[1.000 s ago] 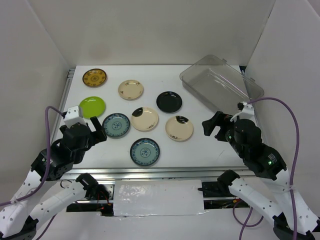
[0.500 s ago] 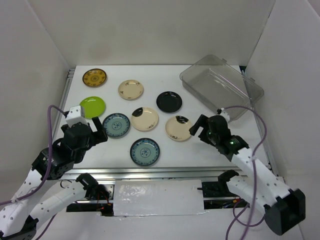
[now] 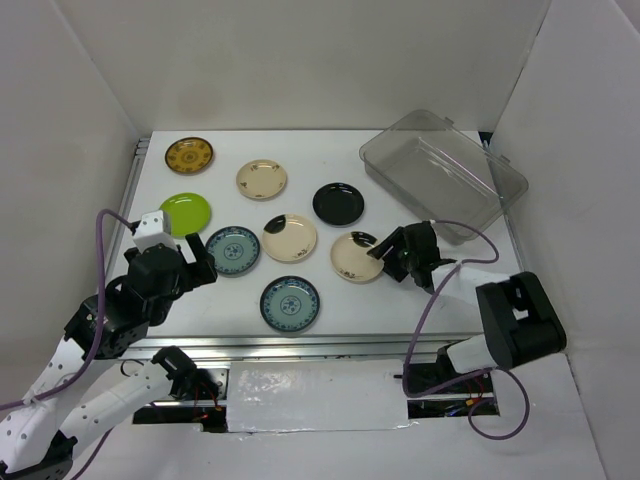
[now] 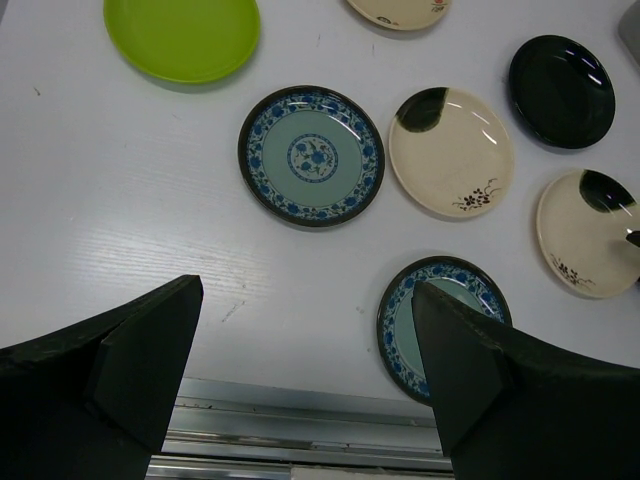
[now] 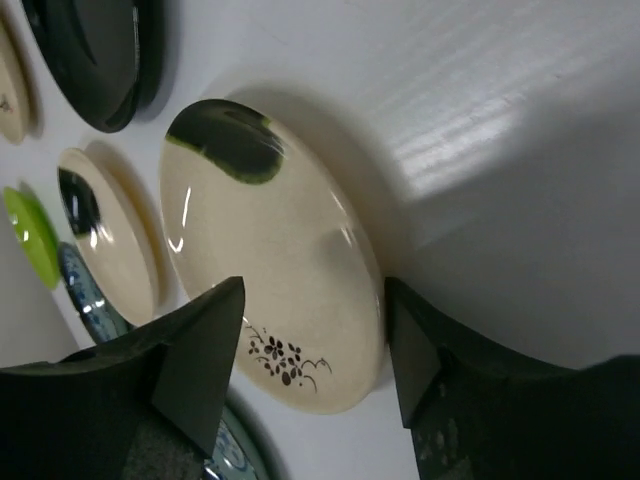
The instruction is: Place the plates into the plastic bin on the countertop
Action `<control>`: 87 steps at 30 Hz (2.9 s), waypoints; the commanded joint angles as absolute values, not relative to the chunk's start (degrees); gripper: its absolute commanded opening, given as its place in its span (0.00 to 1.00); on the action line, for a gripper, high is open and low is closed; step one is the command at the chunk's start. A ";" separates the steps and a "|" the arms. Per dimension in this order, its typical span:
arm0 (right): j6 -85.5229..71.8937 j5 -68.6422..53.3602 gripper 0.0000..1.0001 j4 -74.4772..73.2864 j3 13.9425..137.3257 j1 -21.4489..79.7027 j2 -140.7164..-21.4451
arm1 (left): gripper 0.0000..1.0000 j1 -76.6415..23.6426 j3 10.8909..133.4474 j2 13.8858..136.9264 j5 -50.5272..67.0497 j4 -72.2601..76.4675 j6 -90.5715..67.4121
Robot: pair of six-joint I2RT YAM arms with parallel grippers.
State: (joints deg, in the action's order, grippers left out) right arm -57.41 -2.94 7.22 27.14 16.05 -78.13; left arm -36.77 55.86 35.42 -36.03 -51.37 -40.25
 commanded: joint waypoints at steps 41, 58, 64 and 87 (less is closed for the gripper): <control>-49.74 -4.66 0.08 -29.63 107.49 -13.62 -121.11 | 0.99 -36.65 55.46 35.06 -34.72 -48.52 -38.15; -41.48 2.55 1.00 -19.79 76.70 9.39 -89.22 | 0.99 -36.65 55.46 34.63 -35.16 -48.78 -38.50; -51.31 5.01 0.99 -6.08 59.27 16.78 -87.45 | 0.99 -36.65 55.46 33.75 -35.42 -48.96 -38.76; -63.19 -2.20 0.42 0.44 68.73 16.26 -114.61 | 0.99 -36.65 54.93 28.56 -35.16 -48.34 -38.67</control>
